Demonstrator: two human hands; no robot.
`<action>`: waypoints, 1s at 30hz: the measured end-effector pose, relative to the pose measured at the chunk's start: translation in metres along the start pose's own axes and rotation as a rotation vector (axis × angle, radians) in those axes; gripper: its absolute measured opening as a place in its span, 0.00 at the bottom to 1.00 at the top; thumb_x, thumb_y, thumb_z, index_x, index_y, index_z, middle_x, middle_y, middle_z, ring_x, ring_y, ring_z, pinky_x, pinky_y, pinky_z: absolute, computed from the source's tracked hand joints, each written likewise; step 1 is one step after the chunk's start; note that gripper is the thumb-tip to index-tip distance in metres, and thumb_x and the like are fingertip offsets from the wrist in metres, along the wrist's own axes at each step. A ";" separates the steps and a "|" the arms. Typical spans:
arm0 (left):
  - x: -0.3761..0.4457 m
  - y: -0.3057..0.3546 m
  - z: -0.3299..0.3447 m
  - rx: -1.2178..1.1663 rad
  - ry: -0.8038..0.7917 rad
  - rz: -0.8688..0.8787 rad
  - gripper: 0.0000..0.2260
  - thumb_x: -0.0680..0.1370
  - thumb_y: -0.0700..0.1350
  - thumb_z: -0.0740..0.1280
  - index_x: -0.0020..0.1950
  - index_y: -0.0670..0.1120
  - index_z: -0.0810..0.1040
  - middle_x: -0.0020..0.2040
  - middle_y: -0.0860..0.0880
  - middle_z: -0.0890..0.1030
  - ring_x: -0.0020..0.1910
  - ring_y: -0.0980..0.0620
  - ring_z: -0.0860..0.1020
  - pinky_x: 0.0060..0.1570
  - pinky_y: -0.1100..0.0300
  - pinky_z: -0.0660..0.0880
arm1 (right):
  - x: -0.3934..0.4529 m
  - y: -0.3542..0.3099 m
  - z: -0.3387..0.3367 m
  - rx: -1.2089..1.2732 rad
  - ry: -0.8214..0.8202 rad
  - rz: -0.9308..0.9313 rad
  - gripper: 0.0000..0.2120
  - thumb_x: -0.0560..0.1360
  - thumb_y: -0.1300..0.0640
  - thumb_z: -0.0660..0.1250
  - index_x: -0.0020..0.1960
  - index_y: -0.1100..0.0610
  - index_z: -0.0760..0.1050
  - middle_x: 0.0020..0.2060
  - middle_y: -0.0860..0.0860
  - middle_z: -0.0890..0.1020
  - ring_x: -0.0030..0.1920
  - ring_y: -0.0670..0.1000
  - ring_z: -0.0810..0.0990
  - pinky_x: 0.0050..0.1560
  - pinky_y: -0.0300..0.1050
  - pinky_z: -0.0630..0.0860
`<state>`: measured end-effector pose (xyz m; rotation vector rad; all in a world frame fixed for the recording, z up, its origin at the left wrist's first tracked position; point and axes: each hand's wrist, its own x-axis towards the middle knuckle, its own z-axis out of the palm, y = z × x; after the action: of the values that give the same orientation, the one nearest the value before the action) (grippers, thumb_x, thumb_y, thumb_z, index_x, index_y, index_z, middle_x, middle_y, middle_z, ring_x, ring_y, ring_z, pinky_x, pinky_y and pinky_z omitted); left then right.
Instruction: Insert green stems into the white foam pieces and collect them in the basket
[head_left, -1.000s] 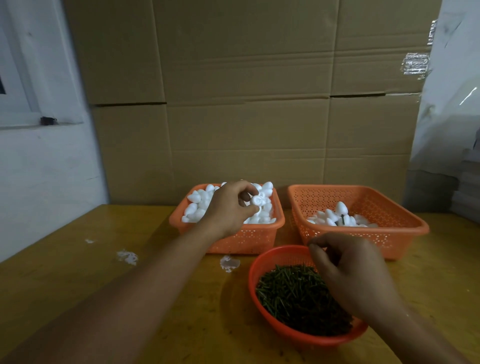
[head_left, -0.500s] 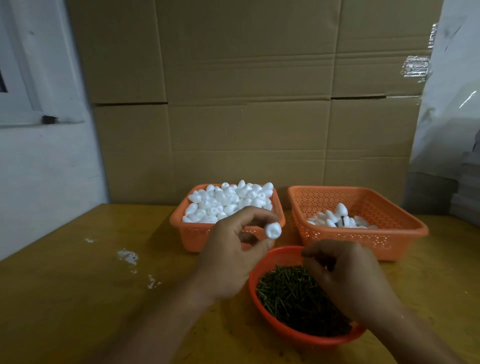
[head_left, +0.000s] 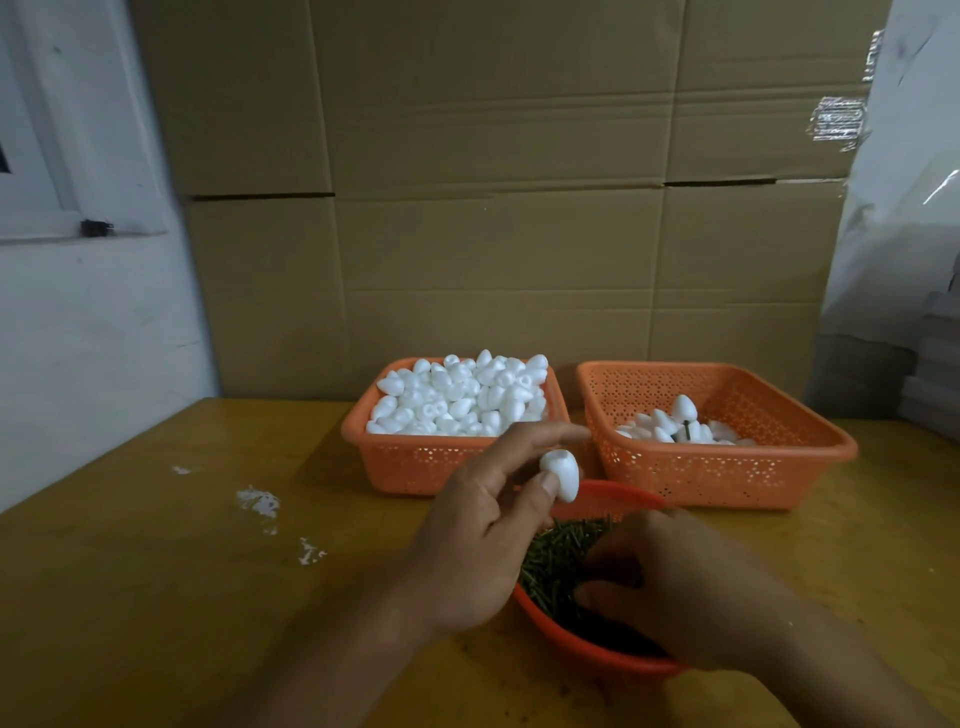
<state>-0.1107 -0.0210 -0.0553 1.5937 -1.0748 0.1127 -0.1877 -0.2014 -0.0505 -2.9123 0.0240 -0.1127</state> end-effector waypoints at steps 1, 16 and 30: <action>0.000 0.000 0.001 0.002 -0.001 0.000 0.14 0.83 0.44 0.60 0.64 0.58 0.77 0.52 0.53 0.81 0.51 0.48 0.80 0.50 0.53 0.81 | 0.000 -0.001 0.000 -0.016 -0.021 0.004 0.16 0.73 0.34 0.67 0.54 0.42 0.80 0.44 0.42 0.83 0.44 0.43 0.80 0.47 0.47 0.82; -0.002 -0.002 0.007 -0.205 -0.056 -0.120 0.09 0.79 0.44 0.69 0.59 0.52 0.78 0.50 0.49 0.84 0.46 0.53 0.81 0.46 0.58 0.79 | 0.006 0.000 0.006 -0.034 -0.106 0.045 0.06 0.75 0.48 0.69 0.50 0.46 0.83 0.45 0.43 0.83 0.45 0.44 0.81 0.48 0.47 0.82; 0.001 0.003 0.005 -0.675 0.044 -0.362 0.12 0.77 0.44 0.66 0.60 0.45 0.81 0.46 0.39 0.82 0.39 0.49 0.79 0.38 0.59 0.77 | 0.009 0.002 0.011 0.097 0.115 0.070 0.11 0.76 0.47 0.70 0.37 0.47 0.74 0.36 0.45 0.80 0.38 0.45 0.79 0.43 0.47 0.79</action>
<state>-0.1146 -0.0256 -0.0547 1.1308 -0.6690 -0.4174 -0.1779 -0.2011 -0.0611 -2.8011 0.1355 -0.2619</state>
